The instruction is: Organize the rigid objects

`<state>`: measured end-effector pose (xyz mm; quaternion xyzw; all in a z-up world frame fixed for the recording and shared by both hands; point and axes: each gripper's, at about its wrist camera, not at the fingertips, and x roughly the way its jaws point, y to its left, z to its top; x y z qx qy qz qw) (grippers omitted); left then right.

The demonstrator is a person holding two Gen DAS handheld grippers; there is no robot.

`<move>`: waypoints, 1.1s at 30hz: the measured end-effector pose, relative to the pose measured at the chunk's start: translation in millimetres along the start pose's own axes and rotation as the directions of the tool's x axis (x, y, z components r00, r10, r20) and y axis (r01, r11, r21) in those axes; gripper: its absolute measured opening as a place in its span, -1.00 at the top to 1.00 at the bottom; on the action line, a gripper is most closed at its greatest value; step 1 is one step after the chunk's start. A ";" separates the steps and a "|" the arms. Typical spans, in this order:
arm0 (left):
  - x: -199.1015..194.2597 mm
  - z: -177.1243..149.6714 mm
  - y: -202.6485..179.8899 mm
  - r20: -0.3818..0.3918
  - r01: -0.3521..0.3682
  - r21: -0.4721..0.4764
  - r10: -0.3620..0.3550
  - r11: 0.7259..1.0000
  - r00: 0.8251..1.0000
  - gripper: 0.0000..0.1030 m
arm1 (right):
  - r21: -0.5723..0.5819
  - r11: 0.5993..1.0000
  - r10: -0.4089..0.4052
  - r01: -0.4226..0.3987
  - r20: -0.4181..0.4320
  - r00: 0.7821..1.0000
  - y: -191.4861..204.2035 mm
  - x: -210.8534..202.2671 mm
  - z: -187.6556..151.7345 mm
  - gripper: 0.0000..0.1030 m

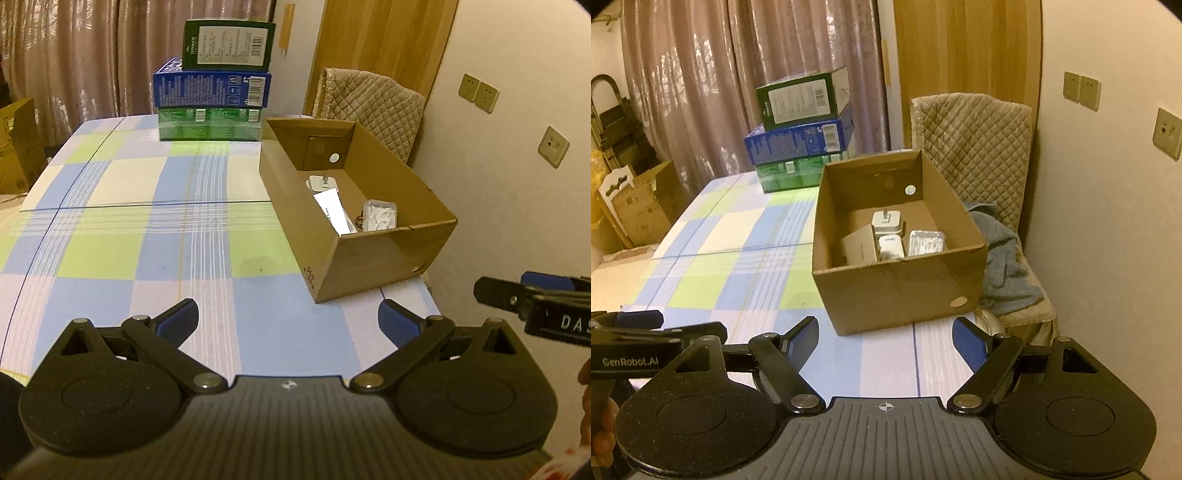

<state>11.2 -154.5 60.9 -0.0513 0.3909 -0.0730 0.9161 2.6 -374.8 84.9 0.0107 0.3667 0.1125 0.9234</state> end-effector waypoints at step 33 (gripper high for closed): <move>2.7 -7.8 2.0 -0.018 -0.006 -0.001 0.006 1.000 1.000 -0.98 | 0.001 1.000 0.012 -0.012 -0.046 0.999 4.4 10.0 -8.9 -0.49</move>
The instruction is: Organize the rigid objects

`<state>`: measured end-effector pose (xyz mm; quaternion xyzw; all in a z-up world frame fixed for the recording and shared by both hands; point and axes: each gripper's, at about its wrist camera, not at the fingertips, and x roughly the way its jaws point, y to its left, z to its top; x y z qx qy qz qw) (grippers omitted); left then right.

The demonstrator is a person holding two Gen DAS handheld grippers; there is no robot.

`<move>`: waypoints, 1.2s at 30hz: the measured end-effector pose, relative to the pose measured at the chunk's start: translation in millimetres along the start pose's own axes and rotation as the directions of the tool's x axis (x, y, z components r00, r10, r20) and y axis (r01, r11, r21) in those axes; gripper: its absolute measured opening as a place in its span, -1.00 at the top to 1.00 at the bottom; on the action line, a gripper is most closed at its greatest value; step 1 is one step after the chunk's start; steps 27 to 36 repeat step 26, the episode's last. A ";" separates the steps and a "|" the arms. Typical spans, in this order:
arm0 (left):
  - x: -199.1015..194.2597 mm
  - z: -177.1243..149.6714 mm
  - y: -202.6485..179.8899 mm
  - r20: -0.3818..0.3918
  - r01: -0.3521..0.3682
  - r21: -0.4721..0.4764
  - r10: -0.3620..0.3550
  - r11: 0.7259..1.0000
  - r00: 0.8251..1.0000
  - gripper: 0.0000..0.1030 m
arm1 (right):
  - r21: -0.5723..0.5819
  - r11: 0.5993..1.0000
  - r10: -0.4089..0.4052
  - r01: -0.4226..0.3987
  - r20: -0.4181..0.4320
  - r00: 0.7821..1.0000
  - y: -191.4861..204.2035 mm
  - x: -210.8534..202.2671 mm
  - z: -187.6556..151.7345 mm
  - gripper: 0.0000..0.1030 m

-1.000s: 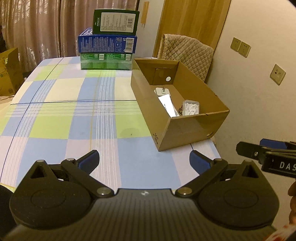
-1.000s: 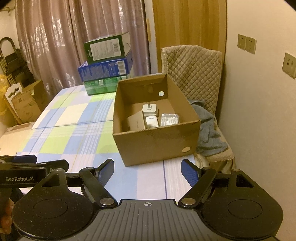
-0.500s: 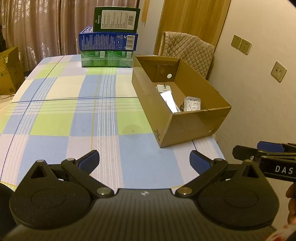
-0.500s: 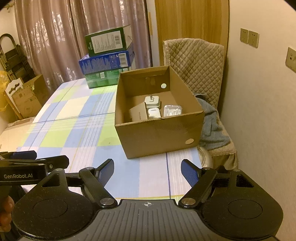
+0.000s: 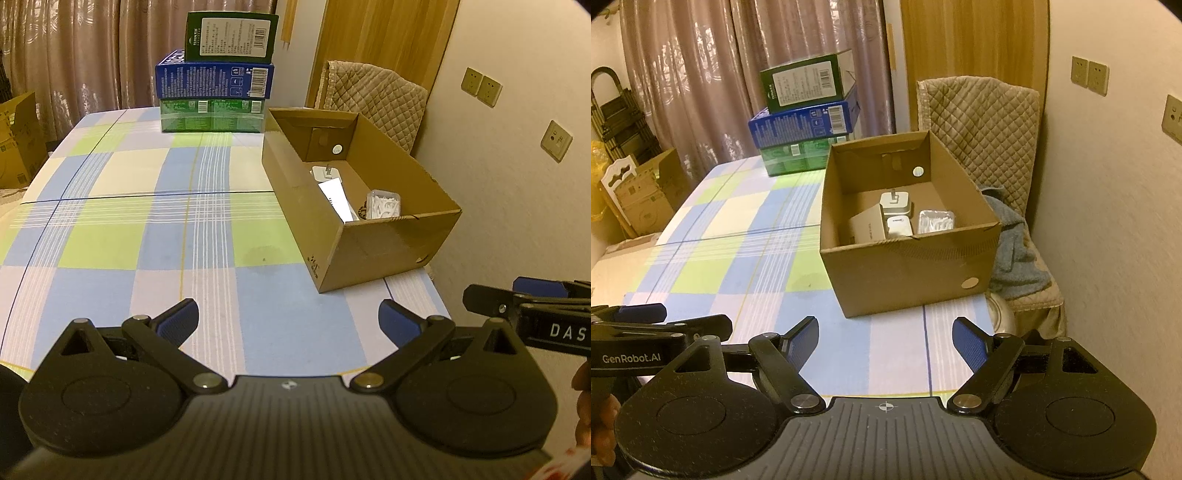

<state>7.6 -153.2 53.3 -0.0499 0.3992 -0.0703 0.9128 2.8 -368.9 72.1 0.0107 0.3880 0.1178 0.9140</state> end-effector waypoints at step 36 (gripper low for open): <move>1.6 3.1 0.8 0.010 0.023 -0.026 -0.022 0.999 1.000 -0.98 | 0.004 1.000 0.000 0.000 -0.001 1.000 1.7 1.4 4.3 -0.49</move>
